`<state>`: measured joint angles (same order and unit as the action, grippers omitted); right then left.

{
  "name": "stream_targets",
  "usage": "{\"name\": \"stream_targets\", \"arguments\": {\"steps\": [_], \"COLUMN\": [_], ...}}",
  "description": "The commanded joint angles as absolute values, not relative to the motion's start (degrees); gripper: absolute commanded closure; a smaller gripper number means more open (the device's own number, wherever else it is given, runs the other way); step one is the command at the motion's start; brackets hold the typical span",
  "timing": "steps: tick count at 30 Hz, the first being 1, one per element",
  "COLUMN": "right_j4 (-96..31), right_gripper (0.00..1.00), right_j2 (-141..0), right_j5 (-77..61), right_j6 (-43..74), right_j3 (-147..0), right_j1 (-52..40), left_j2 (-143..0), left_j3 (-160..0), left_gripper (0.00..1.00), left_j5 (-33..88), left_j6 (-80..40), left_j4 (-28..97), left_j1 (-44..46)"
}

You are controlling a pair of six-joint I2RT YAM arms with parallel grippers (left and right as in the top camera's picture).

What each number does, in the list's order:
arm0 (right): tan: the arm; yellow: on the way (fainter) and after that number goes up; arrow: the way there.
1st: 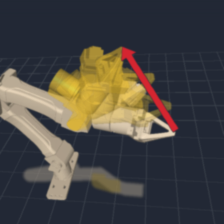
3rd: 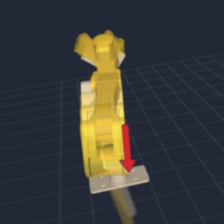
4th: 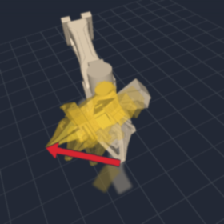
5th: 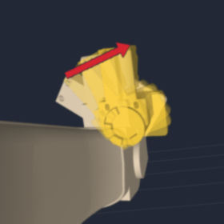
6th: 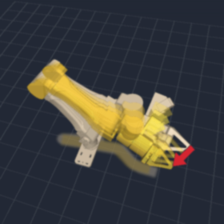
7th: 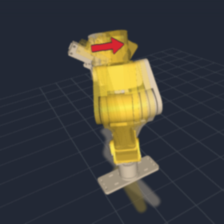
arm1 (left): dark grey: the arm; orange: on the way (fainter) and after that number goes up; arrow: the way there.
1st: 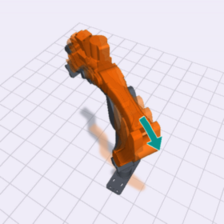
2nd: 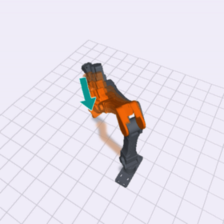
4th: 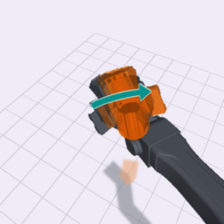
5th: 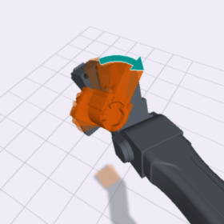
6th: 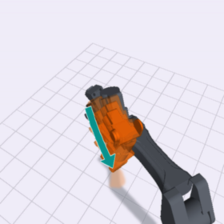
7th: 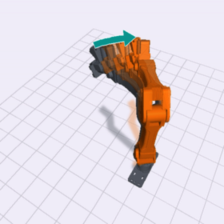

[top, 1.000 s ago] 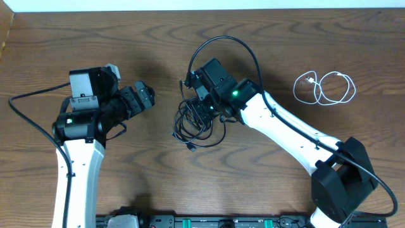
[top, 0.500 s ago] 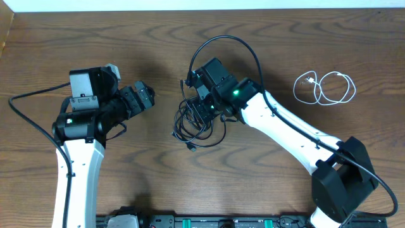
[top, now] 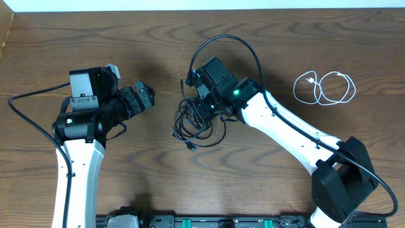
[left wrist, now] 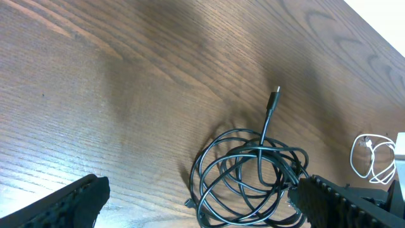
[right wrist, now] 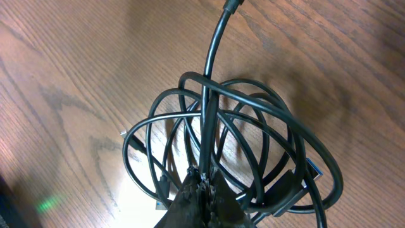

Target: Untangle cables

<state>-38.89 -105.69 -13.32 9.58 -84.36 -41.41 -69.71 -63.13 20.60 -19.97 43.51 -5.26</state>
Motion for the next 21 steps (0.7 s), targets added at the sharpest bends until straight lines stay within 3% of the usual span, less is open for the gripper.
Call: {"name": "stream_targets", "arguments": {"steps": [1, 21], "right_j4": [-38.57, -45.25], "right_gripper": [0.99, 0.99], "right_j2": [-105.89, -105.89], "right_j5": [-13.72, -14.17], "right_j6": [11.38, 14.76], "right_j3": [-84.64, -84.64], "right_j1": [-41.19, -41.19], "left_j2": [-69.65, -69.65], "left_j3": [-63.88, -63.88], "left_gripper": [0.01, 0.01], "left_j5": [19.81, 19.84], "left_j6": [-20.45, -20.45], "left_j4": [43.68, 43.68], "left_j1": [-5.41, -5.41]}}
